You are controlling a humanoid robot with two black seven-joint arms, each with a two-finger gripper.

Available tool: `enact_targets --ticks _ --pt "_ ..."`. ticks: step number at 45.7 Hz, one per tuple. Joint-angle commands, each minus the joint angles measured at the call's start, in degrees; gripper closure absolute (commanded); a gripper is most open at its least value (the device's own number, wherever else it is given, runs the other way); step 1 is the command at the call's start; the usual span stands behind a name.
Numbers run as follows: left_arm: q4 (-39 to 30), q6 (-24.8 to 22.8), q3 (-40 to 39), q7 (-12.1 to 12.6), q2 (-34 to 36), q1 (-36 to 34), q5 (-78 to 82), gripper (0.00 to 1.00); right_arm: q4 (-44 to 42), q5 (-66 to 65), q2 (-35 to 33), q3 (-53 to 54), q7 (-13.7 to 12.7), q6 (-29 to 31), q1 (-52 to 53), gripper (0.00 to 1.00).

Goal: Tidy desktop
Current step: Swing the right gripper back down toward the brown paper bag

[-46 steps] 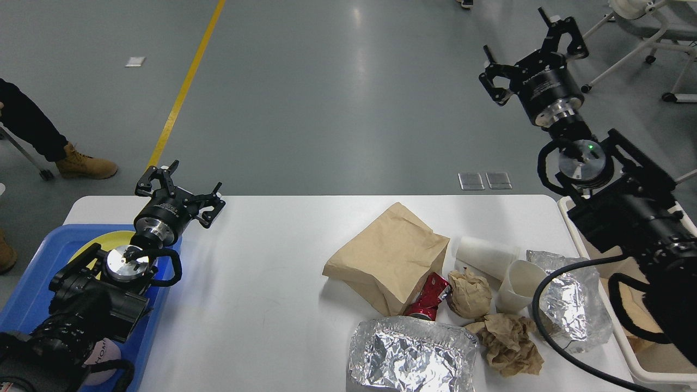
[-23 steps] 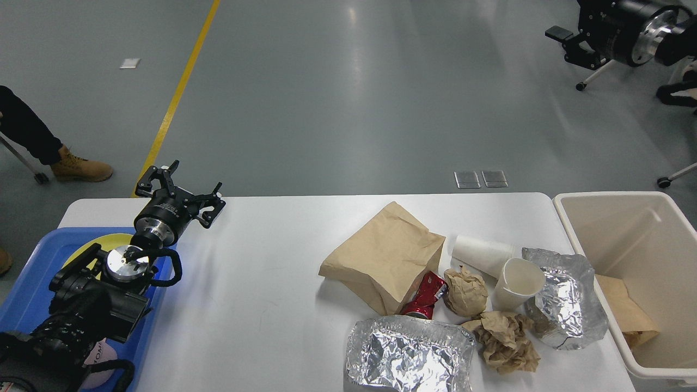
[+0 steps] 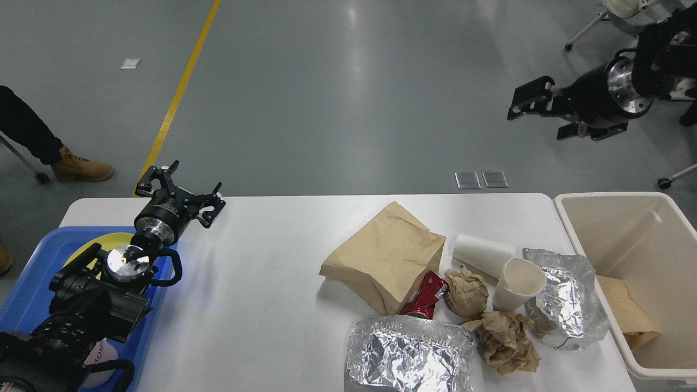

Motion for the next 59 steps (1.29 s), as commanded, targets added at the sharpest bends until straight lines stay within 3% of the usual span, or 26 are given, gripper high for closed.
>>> enact_targets --ticks 1,13,27,38,59 --pt "0.0 0.0 0.0 0.0 0.0 0.0 0.0 0.04 1.1 -1.1 2.7 -4.8 0.0 5.9 2.1 0.0" --pt "0.0 0.0 0.0 0.0 0.0 0.0 0.0 0.04 3.1 -2.4 9.6 -13.4 0.0 15.7 7.9 0.0" --pt "0.0 0.0 0.0 0.0 0.0 0.0 0.0 0.04 4.5 -2.5 15.8 -13.6 0.0 23.1 12.9 0.0" --pt "0.0 0.0 0.0 0.0 0.0 0.0 0.0 0.04 6.0 -2.3 18.2 -4.4 0.0 23.1 15.9 0.0" --pt "0.0 0.0 0.0 0.0 0.0 0.0 0.0 0.04 9.5 -2.5 22.8 -3.4 -0.1 23.1 17.5 0.0"
